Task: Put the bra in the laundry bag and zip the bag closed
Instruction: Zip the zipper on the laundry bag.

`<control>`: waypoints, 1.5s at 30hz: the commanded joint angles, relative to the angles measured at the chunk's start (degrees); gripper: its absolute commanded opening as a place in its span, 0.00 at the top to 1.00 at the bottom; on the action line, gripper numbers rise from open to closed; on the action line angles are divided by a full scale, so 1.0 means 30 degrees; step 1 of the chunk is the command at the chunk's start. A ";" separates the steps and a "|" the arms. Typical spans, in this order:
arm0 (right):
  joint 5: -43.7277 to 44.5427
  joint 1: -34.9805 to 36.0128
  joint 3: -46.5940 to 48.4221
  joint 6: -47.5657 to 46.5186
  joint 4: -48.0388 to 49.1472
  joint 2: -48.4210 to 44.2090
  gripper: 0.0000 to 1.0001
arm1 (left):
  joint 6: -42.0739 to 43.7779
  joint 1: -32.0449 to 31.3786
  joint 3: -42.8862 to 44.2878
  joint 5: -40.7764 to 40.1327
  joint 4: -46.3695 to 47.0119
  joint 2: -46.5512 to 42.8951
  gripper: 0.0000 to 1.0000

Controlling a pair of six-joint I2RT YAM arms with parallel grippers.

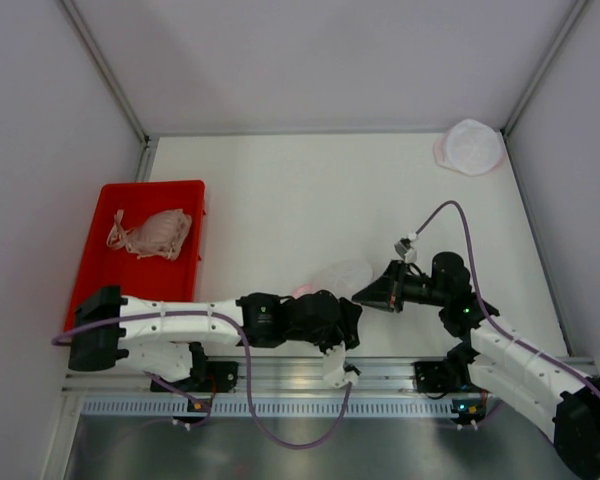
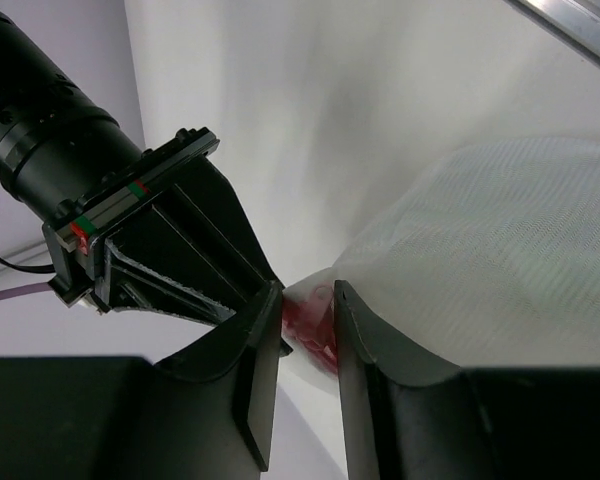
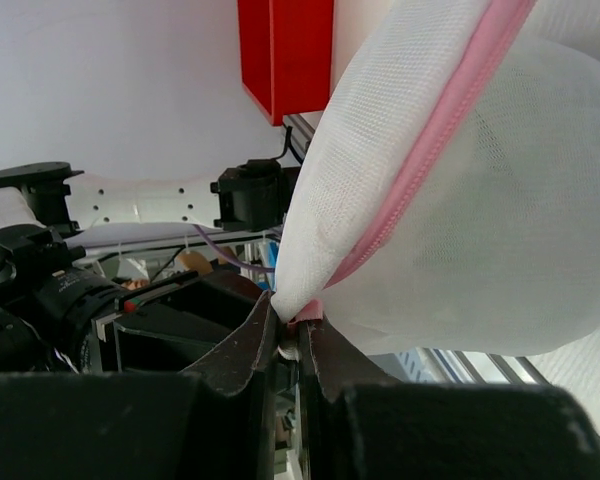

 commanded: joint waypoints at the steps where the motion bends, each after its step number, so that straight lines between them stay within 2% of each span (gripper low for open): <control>1: 0.0013 0.0419 0.0313 -0.0406 0.0069 -0.0235 1.00 | -0.0071 -0.0109 0.0076 -0.1196 0.1267 0.0104 0.68; 3: 0.0071 0.0419 0.0371 -0.0406 0.0070 -0.0176 1.00 | -0.0100 -0.0080 0.0047 -0.1081 0.1268 -0.0070 0.76; 16: 0.0365 0.0040 0.0928 -0.0933 0.0244 0.0556 1.00 | -0.0128 -0.0109 -0.1624 0.0793 0.1035 -0.2531 1.00; 25: -0.0191 -0.0459 0.2742 -0.1549 0.1212 0.2693 1.00 | -0.1242 -0.0109 -0.2237 0.1322 0.0565 -0.3380 1.00; 45: -0.1715 -0.2188 0.3740 -0.2369 0.2499 0.4512 1.00 | -0.0744 -0.0109 -0.3821 0.2084 -0.0900 -0.5872 1.00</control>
